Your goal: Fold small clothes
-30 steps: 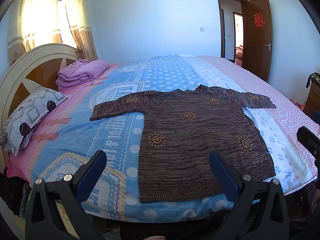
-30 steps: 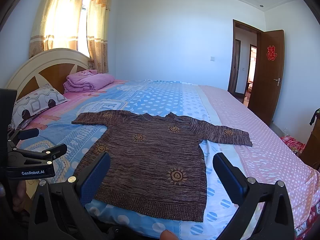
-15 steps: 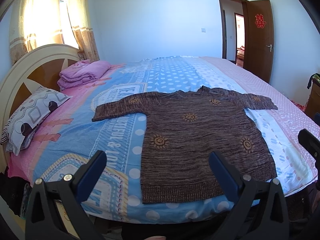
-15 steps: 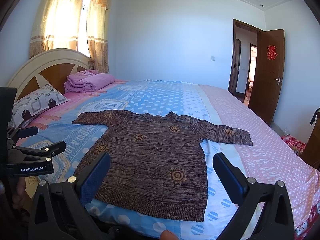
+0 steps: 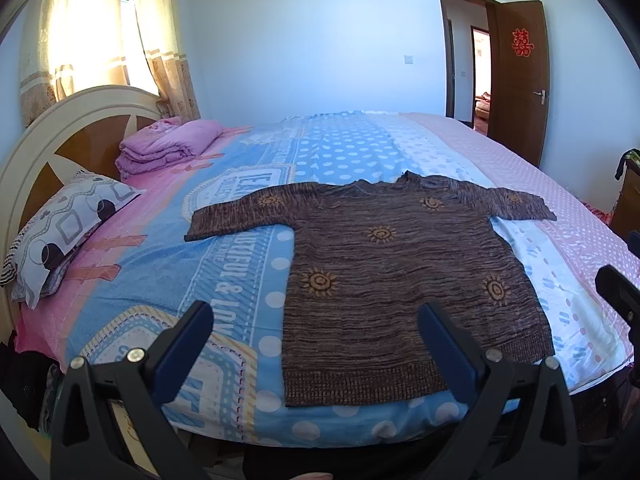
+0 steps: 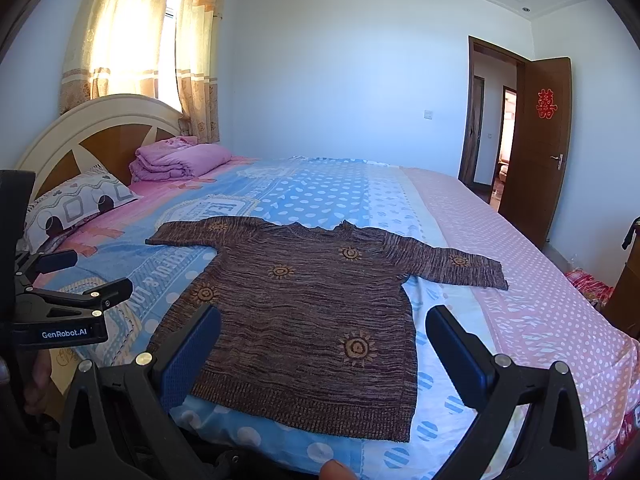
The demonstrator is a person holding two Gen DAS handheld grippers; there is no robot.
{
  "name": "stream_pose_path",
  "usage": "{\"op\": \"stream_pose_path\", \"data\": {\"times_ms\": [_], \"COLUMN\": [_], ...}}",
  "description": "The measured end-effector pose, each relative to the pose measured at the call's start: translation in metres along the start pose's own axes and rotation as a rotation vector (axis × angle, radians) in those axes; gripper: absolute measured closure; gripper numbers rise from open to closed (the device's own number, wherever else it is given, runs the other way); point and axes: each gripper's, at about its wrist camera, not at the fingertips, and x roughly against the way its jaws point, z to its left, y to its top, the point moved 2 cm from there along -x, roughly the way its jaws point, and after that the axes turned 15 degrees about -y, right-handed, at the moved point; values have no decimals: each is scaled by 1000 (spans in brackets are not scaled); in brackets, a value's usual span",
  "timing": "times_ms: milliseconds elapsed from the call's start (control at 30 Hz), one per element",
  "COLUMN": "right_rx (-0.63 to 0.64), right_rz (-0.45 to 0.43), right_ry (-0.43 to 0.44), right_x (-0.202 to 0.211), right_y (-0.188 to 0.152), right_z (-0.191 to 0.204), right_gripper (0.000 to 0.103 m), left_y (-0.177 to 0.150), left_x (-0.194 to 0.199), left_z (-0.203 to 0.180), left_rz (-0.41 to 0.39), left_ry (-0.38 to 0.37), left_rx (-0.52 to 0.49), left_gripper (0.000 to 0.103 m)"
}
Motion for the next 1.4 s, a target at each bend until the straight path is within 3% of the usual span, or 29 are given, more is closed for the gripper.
{"op": "stream_pose_path", "data": {"times_ms": [1033, 1400], "right_rx": [20, 36], "right_rz": [12, 45], "right_ry": [26, 41], "right_x": [-6, -21], "right_y": [-4, -8], "right_z": [3, 3], "right_gripper": [1, 1], "left_y": [0, 1], "left_x": [0, -16], "left_z": [10, 9], "left_rz": [4, 26], "left_ry": [9, 3], "left_rx": [16, -6], "left_gripper": [0, 0]}}
